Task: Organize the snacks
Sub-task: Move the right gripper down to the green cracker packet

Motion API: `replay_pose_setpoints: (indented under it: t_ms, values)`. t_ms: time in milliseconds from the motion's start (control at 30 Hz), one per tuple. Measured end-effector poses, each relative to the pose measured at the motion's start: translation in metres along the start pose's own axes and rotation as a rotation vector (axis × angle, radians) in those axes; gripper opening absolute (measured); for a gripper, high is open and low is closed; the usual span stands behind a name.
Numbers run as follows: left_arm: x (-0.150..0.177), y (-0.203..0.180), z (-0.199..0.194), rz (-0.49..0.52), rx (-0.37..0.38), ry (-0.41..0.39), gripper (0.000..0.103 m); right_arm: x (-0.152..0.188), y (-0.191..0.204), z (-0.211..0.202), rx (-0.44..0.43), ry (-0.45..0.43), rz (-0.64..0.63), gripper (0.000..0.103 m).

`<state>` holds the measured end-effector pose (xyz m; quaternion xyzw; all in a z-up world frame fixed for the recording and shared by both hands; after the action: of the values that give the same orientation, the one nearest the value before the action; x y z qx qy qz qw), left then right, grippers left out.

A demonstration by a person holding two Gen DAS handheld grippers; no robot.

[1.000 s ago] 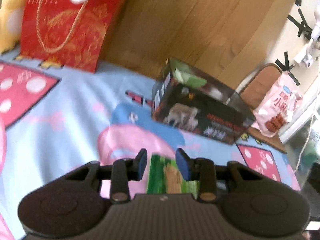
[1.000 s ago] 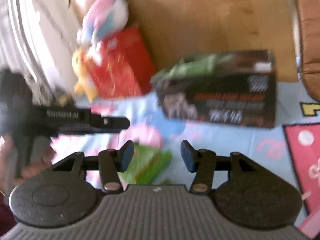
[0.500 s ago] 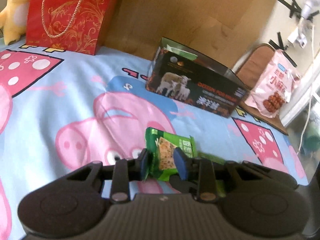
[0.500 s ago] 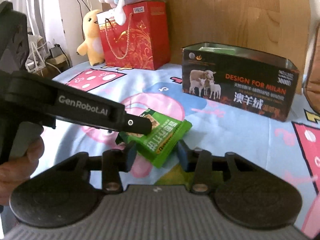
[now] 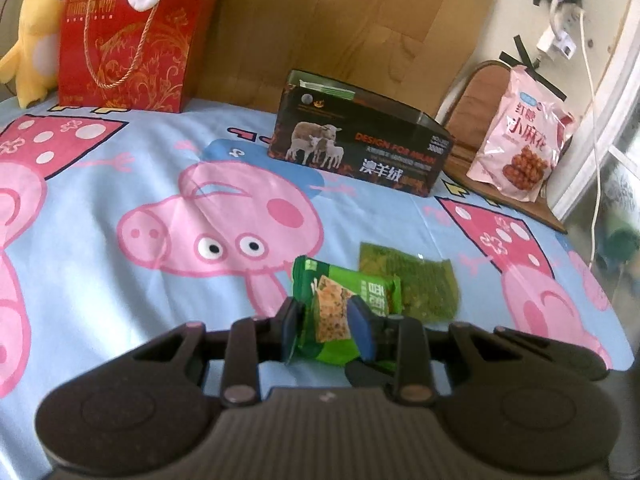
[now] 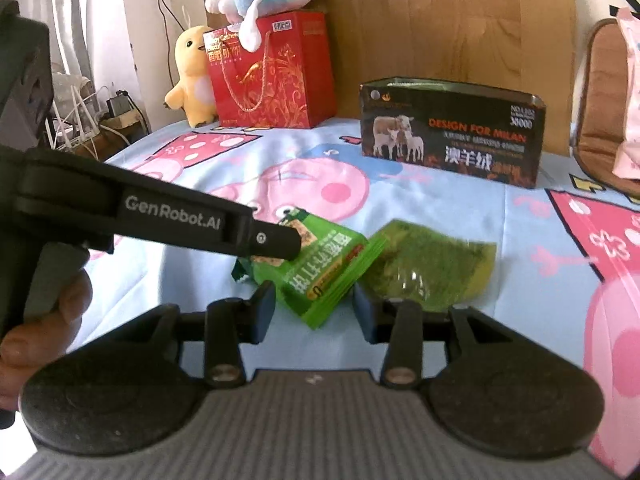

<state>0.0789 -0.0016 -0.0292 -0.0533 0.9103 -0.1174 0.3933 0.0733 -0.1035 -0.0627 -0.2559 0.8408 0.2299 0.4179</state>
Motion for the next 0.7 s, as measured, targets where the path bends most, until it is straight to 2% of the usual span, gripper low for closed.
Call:
replay_pose_setpoints:
  t_ms: [367,700]
  values:
    - [0.009,-0.006,-0.015,0.027,-0.036,-0.020,0.026,0.008,0.008,-0.017,0.017,-0.022,0.006,0.047]
    - [0.004,0.010,-0.037,0.035,-0.107,-0.102,0.027,0.019,0.003,-0.029,0.040,-0.039,0.070,0.056]
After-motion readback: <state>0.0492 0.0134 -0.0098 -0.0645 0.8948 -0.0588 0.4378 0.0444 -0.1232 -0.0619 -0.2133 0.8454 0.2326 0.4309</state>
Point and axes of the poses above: each gripper's, at about its wrist camera, not at the fingertips, and z roughly the way its jaws point, y to its left, x to its underside, the point moved 6 cm from there along z, roughly the way its jaws point, and after that the axes turned 4 degrees about z, right-handed, at the moved point
